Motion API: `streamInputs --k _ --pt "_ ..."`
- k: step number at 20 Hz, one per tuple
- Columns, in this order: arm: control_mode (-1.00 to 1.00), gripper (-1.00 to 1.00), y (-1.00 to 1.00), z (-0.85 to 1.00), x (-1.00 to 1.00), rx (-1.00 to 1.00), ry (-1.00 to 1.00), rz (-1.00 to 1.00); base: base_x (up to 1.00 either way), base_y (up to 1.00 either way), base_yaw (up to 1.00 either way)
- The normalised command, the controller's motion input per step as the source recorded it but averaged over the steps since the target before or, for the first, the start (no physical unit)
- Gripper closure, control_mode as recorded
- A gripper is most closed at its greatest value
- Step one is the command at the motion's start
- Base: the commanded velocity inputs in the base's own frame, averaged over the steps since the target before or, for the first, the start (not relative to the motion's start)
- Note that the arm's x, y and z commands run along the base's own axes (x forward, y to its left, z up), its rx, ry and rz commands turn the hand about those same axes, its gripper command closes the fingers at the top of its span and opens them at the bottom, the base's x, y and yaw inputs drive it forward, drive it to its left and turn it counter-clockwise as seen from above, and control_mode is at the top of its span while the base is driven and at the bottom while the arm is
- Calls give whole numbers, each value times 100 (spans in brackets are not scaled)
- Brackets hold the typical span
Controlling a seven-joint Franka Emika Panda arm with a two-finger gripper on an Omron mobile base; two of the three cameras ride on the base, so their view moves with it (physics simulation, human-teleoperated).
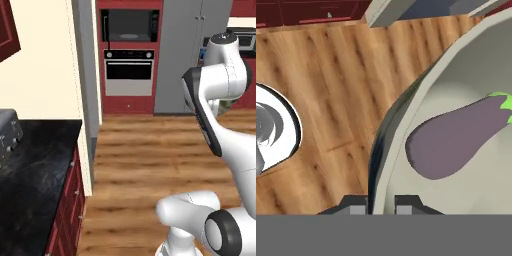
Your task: Pick the eggplant from the sink and place it in the bowl. Then pick the bowl and place it in the microwave. Then close the microwave door and press the start button.
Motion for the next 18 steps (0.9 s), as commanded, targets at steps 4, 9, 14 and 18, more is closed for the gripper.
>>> streamInputs --k 4,9,14,18 --pt "100 100 0 0 0 0 0 0 100 0 9" --pt "100 100 0 0 0 0 0 0 100 0 1" --pt "100 100 0 0 0 0 0 0 100 3 -4" --pt "100 100 0 0 0 0 0 0 100 11 -7"
